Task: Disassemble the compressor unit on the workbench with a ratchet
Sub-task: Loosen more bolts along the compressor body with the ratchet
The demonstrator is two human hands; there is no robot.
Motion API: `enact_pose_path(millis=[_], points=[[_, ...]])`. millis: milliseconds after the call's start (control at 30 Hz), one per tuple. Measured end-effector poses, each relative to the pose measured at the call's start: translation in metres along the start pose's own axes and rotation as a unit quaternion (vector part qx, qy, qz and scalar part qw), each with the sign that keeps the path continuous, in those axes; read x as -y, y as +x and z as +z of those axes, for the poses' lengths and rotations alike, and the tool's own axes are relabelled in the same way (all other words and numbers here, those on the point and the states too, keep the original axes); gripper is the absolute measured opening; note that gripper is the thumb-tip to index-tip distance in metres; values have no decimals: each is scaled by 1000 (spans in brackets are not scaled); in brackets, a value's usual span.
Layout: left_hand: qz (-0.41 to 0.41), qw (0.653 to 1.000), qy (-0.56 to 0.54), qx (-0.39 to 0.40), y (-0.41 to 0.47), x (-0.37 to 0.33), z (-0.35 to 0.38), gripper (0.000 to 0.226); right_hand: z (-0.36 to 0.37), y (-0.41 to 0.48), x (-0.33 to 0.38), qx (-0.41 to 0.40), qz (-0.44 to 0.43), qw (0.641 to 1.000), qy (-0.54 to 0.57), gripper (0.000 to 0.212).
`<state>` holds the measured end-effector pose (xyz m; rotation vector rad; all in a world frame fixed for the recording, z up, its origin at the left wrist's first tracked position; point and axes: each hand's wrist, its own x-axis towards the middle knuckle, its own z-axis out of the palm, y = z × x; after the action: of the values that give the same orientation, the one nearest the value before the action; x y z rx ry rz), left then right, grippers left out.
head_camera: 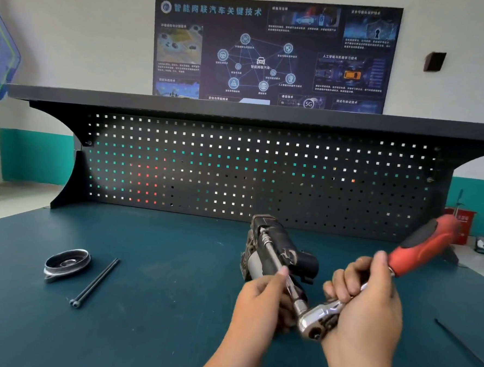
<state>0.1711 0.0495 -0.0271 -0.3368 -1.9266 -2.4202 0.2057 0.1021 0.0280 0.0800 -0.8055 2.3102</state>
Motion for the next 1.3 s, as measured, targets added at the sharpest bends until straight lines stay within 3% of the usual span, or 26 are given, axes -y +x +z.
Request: enact_pose_path(millis=[100,167,267,333,433,533,767,1100,1200,1300], points=[[100,980,79,-154,3,-10,-46,27,-1,-1,-2,10,-7,1000,-11,41],[152,950,208,-179,4,-10,-51,48,0,-1,-3,20,0,1000,-15,45],[198,911,336,-135,19,-15,-63,73,1,-2,-3,34,7,999,-18,54],[212,887,409,-44,31,-26,-74,85,1,-2,-3,39,10,999,-19,56],[236,835,489,86,46,-40,-87,91,2,-1,-2,32,2,999,-17,57],[220,789,558,132,58,-47,-96,101,2,2,-3,30,1,999,-15,57],[193,760,610,110,67,-51,-98,97,0,0,2,63,9,998,-12,34],[194,780,591,72,65,-46,-90,92,-19,-19,71,137,-37,990,-7,37],[203,775,596,44,68,-40,-86,91,-24,-16,119,256,-94,960,-68,43],[216,768,602,36,70,-34,-85,91,-36,-9,149,334,-158,894,-254,50]])
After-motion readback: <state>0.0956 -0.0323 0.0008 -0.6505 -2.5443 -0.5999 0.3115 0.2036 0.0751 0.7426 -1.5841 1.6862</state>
